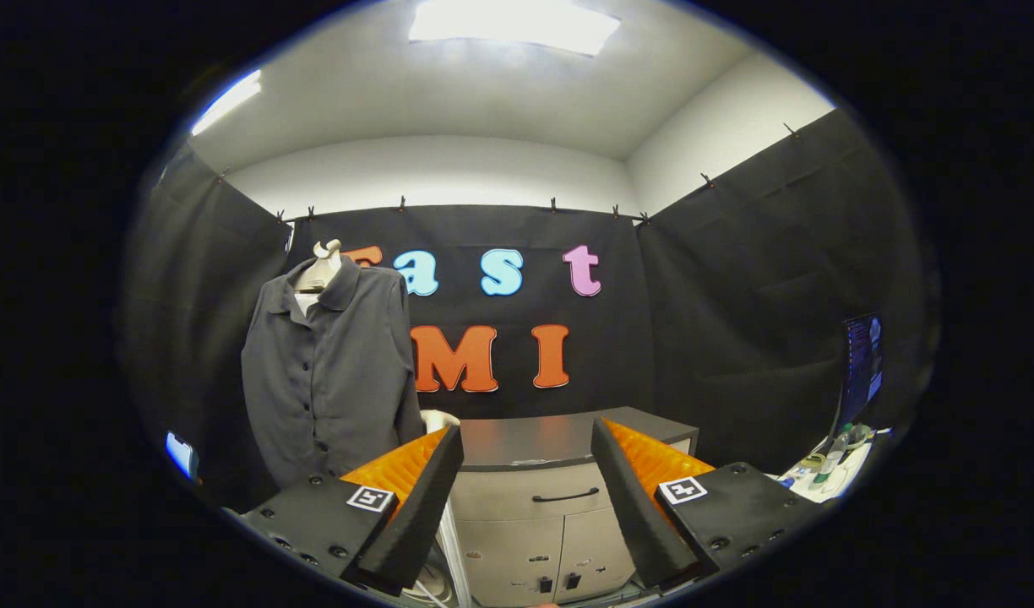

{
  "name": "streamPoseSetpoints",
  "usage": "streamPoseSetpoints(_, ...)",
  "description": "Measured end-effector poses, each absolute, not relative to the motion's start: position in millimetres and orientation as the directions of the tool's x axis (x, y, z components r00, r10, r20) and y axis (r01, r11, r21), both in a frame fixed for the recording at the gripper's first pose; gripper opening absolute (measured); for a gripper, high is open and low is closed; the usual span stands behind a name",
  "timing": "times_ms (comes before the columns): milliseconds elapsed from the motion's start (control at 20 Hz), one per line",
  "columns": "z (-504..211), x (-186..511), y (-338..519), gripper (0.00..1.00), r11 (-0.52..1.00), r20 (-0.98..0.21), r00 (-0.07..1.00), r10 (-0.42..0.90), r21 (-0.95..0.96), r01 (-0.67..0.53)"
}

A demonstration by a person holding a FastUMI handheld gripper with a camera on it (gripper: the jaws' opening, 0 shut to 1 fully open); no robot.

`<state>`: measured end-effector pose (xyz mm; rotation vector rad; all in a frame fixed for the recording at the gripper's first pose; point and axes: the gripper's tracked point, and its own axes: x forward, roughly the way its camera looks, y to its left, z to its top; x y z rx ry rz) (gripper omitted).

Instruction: Iron the clothes twice with a garment steamer, once on the left side and once on the right side.

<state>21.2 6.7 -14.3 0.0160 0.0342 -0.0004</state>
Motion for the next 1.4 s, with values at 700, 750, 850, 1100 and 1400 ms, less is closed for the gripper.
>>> streamPoseSetpoints(700, -6, 52, 42, 0.98, 0.998, -0.044, 0.998, 0.055, 0.025, -0.054)
streamPoseSetpoints(750, -2, 57, 46, 0.98, 0.998, -0.041, 0.997, 0.062, 0.016, -0.061)
streamPoseSetpoints(850, 4, 70, 56, 0.98, 0.997, -0.044, 0.996, 0.083, 0.007, -0.083)
streamPoseSetpoints(1100, 4, 116, 68, 0.97, 0.995, -0.069, 0.993, 0.095, 0.01, -0.095)
streamPoseSetpoints(1400, 18, 221, 116, 0.97, 0.971, -0.077, 0.968, 0.237, -0.008, -0.239)
